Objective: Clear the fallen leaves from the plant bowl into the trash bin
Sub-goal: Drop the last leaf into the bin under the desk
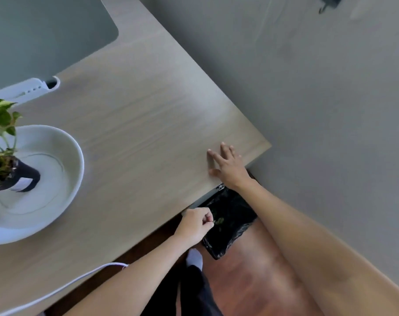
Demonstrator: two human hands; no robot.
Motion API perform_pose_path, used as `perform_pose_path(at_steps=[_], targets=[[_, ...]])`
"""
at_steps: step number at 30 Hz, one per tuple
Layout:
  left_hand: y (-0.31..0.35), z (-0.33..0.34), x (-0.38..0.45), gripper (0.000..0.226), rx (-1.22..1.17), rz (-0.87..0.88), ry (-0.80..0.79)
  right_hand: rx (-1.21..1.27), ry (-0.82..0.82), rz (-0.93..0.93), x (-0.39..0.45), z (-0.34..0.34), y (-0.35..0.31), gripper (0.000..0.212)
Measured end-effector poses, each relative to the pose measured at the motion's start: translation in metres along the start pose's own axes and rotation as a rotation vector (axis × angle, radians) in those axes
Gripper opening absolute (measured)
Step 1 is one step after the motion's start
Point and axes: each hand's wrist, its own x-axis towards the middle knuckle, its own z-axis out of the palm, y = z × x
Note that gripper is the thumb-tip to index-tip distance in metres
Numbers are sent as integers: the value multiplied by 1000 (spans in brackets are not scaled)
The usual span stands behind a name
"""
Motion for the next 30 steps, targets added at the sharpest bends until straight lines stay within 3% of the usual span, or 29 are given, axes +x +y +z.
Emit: perform_pose_path(at_steps=[4,8,15,21,25,30], targets=[[7,38,30,5,-39,-189,-39,9,12,-28,1,2,6,66],[-4,51,51,41,-131,-378,-144,66,28,-25,2,2,5,64],[-2,32,43,43,-129,-344,-188,97,18,-1,3,1,4,67],[4,-20,6,38,-173,-130,-167,62,-18,43,3,-8,-5,70],[-7,-73,-31,32,-174,-88,17,0,-27,89,1,-20,-16,68],[-42,-154,-73,18,-373,-162,474,-4,-6,74,6,-34,-78,39]])
